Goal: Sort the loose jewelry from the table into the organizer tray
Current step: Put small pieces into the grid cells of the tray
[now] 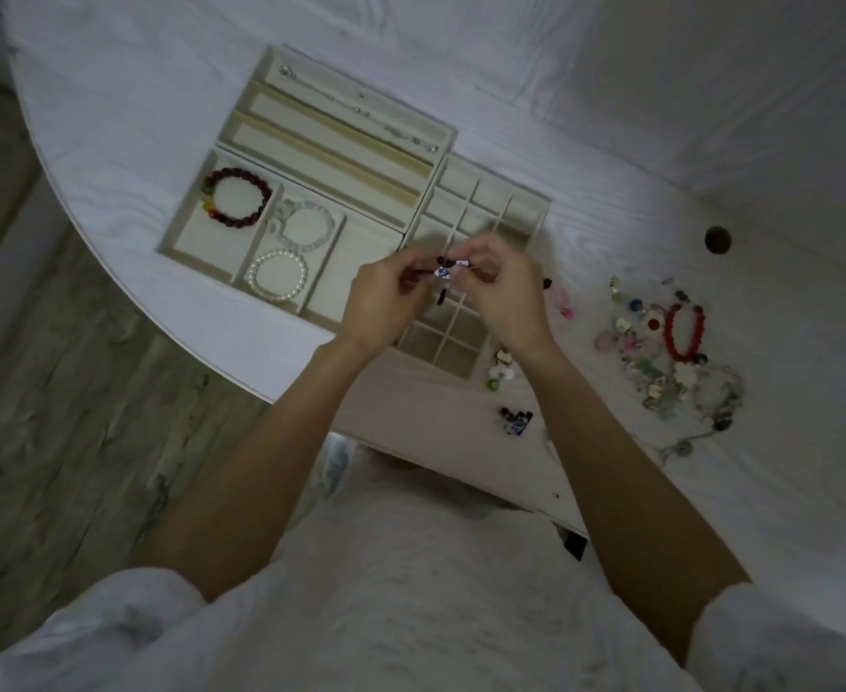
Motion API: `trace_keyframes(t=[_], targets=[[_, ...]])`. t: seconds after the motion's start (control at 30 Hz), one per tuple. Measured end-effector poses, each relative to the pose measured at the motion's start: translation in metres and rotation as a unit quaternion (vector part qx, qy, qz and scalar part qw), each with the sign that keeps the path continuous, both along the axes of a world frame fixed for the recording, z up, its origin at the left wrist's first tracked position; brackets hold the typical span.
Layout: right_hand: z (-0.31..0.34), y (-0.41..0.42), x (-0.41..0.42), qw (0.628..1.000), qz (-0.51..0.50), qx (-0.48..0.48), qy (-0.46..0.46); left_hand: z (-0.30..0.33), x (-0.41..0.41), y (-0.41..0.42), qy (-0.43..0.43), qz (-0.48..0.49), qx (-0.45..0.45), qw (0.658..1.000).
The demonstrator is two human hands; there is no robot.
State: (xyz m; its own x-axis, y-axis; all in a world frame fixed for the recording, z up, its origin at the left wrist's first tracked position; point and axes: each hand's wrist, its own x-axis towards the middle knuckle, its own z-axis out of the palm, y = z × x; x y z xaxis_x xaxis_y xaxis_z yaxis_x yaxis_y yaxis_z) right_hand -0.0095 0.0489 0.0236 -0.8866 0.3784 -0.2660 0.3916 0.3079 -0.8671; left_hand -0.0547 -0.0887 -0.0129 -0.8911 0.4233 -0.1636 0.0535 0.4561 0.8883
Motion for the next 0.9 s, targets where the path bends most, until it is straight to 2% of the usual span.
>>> trace_keyframes(t=[0.13, 0.3, 0.4, 0.57, 0.9], targets=[[-0.001, 0.004, -0.005, 1.000, -0.010, 0.024, -0.003, 0.000, -0.005, 0.001, 0.005, -0.016, -0.013, 1.000], [0.000, 0.005, -0.001, 0.998, 0.001, 0.053, 0.025, -0.004, 0.000, 0.001, 0.081, -0.022, -0.026, 0.996], [0.002, 0.006, 0.001, 0.996, 0.005, 0.076, 0.050, -0.004, 0.000, 0.005, 0.082, -0.014, -0.001, 0.997], [0.008, 0.010, -0.001, 0.995, -0.003, 0.062, 0.081, 0.000, -0.003, 0.007, 0.072, 0.020, 0.049, 0.996], [-0.020, 0.011, -0.001, 0.998, -0.039, 0.051, 0.028, -0.003, -0.002, 0.011, 0.086, 0.023, -0.040, 0.995]])
